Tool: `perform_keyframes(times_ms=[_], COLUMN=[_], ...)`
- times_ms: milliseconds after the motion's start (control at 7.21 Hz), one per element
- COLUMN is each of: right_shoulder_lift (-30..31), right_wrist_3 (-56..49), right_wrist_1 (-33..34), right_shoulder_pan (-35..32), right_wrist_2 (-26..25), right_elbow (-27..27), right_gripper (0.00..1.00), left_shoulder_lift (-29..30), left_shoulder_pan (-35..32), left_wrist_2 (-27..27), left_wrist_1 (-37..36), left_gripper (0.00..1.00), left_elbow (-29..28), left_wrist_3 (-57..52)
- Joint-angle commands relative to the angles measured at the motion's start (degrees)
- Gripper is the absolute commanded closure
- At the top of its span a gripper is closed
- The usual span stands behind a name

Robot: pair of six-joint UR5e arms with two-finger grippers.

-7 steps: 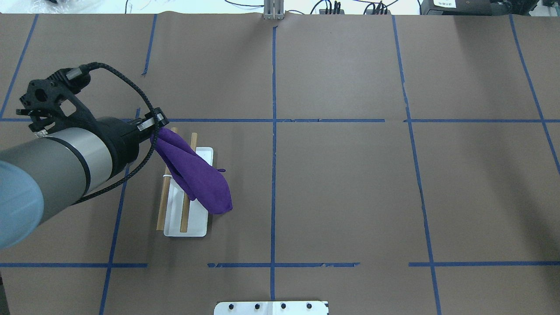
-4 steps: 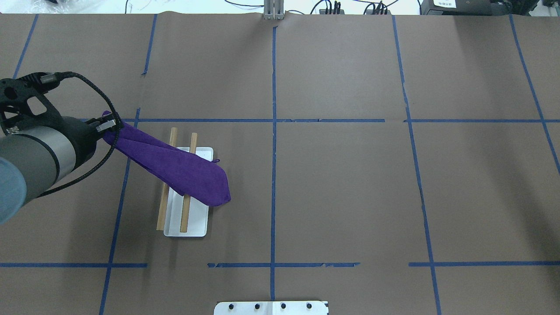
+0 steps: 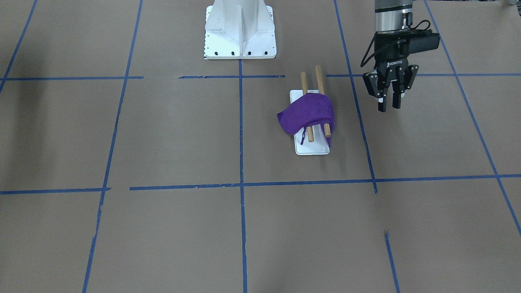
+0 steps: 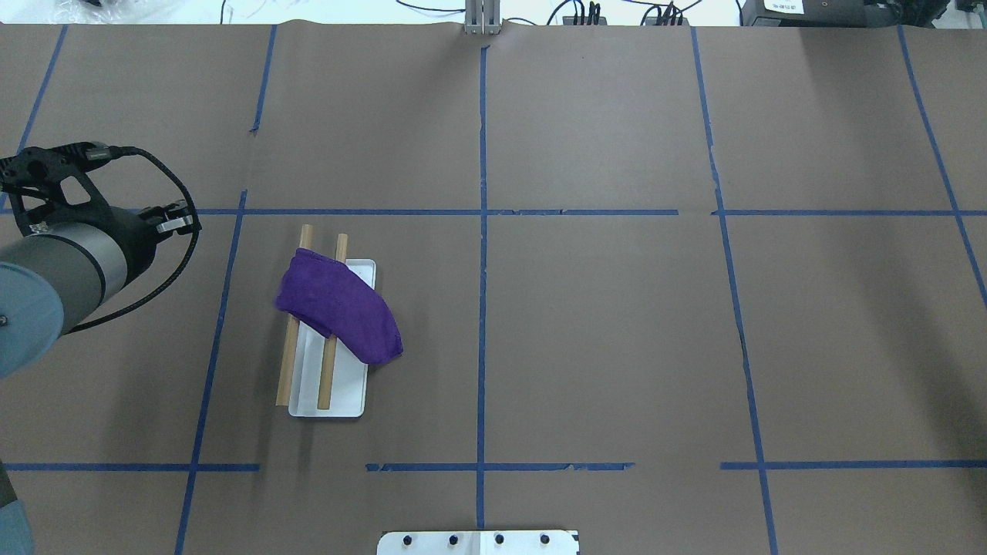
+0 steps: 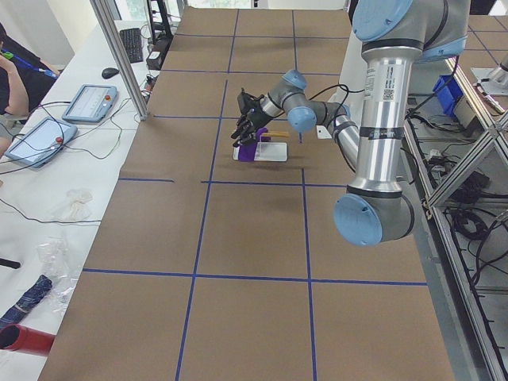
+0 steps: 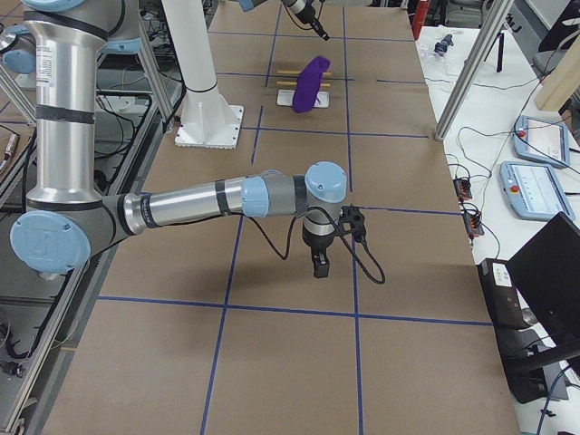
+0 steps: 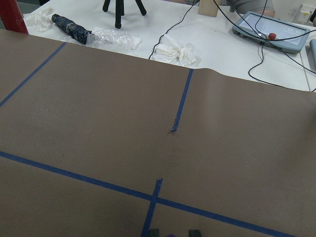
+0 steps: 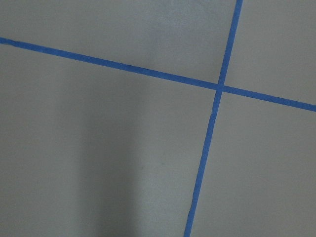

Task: Hang towel on rack

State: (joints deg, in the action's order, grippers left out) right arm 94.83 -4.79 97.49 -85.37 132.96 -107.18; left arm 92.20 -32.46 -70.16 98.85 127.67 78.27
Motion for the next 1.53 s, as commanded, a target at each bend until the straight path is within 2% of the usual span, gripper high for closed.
perform_keyframes(times_ms=[0,277,555,832,971,1109,1248,1387], right_shoulder_lift=[0.1,-0.3,0.4,0.6,0.6,0.6,1.2,1.5], right_wrist_3=[-0.4,0.6,0.7,0.7,0.7,0.6,0.6,0.6], right_wrist_1=[-0.1,0.1,0.2,0.2,0.2,0.1,0.1,0.1], right_shoulder_pan=[-0.8,-1.9,-3.6,-4.1,-4.4,-4.7,-4.9,-5.1], right_wrist_2=[-0.4,-0.2,0.5,2.4,2.3,2.4,2.5,2.5], right_elbow=[0.2,0.3,0.6,1.2,2.1,3.5,4.5,4.5], right_gripper=[0.00,0.00,0.00,0.00,0.00,0.00,0.00,0.00], left_shoulder_lift=[-1.5,-1.4,-0.7,-0.6,-0.6,-0.6,-0.8,-0.9], left_shoulder_pan=[-5.0,-12.8,-25.4,-37.4,-44.3,-49.5,-52.2,-52.7], left_wrist_2=[-7.0,-17.8,-29.5,-44.8,-50.4,-54.3,-57.1,-57.5], left_wrist_1=[1.4,1.4,1.3,0.9,0.5,0.4,0.3,-2.2], left_gripper=[0.00,0.00,0.00,0.00,0.00,0.00,0.00,0.00], left_elbow=[-1.3,-4.2,-10.0,-17.3,-21.0,-24.8,-29.8,-32.7], left_wrist_3=[-10.1,-23.2,-43.1,-58.7,-67.8,-74.0,-77.1,-79.5])
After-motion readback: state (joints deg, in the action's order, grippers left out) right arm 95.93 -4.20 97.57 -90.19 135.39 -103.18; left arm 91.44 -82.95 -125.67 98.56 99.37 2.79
